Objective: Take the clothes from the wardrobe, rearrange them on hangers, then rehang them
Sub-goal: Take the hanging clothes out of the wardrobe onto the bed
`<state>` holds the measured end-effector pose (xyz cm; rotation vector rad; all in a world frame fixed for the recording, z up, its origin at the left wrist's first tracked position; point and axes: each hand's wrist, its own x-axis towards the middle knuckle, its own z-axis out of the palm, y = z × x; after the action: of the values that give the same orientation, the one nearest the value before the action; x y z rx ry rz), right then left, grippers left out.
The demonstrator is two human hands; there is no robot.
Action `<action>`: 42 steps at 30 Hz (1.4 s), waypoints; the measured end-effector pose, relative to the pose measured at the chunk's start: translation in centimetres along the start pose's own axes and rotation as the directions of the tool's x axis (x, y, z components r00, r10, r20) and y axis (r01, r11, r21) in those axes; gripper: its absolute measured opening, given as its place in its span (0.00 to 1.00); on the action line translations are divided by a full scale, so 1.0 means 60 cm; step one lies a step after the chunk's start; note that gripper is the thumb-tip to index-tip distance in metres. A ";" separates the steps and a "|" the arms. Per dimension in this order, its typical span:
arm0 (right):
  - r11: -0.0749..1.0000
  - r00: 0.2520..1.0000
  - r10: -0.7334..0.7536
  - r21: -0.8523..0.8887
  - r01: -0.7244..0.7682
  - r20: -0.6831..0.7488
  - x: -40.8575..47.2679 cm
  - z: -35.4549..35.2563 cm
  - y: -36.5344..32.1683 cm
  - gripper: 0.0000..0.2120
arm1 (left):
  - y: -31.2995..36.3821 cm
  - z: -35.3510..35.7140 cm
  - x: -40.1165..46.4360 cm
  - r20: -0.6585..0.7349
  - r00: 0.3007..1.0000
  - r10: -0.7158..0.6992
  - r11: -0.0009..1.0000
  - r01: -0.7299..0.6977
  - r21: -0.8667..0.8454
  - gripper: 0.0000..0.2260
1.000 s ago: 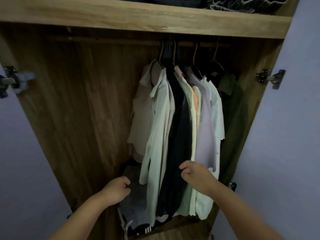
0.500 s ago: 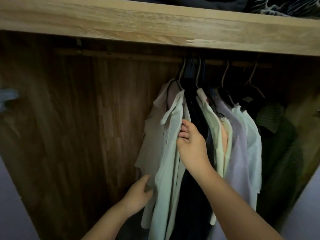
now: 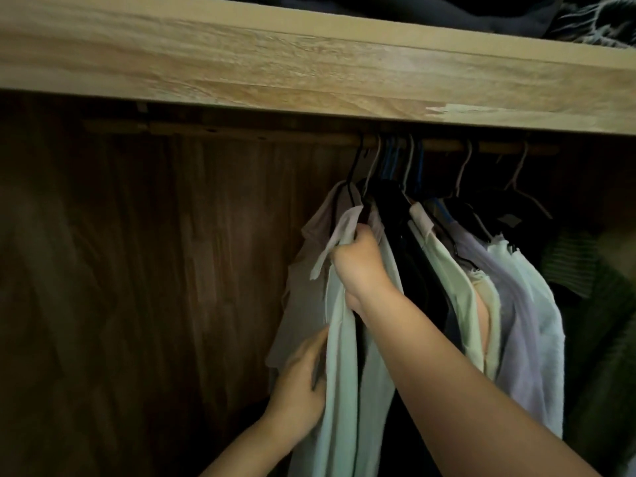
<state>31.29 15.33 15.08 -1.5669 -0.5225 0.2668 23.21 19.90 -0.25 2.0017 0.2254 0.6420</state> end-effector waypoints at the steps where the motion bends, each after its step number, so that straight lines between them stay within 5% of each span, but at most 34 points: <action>1: 0.999 1.000 -0.005 0.047 0.006 -0.027 0.005 0.001 -0.003 0.20 | 0.000 -0.004 0.005 -0.012 1.000 -0.004 1.000 0.004 0.004 0.27; 10: 0.895 0.993 -0.119 0.430 0.118 -0.024 -0.006 -0.054 -0.038 0.28 | 0.044 -0.038 0.032 -0.113 0.986 0.125 0.992 -0.125 0.012 0.33; 16: 0.802 0.989 -0.139 0.591 0.088 0.041 -0.027 -0.082 -0.024 0.30 | 0.057 -0.048 0.046 -0.259 0.955 0.143 0.985 -0.162 -0.057 0.25; 28: 0.874 0.969 -0.170 0.481 0.063 0.180 -0.149 -0.179 0.049 0.35 | 0.077 -0.096 0.073 -0.469 0.877 0.105 0.971 -0.192 -0.142 0.14; 33: 0.945 0.960 -0.090 0.328 -0.001 0.263 -0.246 -0.248 0.047 0.37 | 0.113 -0.076 0.082 -0.341 0.895 0.287 0.956 -0.292 0.037 0.15; 37: 0.973 0.958 -0.012 0.226 -0.056 0.288 -0.336 -0.305 0.045 0.35 | 0.145 -0.030 0.065 -0.075 0.898 0.433 0.879 -0.403 0.254 0.18; 42: 0.967 0.966 0.043 0.233 -0.104 0.254 -0.466 -0.388 0.049 0.33 | 0.193 0.024 0.002 0.180 0.784 0.595 0.677 -0.609 0.413 0.21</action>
<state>18.64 -18.51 9.83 -1.3207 -0.6003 0.5688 22.84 13.11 9.19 2.5602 -0.3751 1.0479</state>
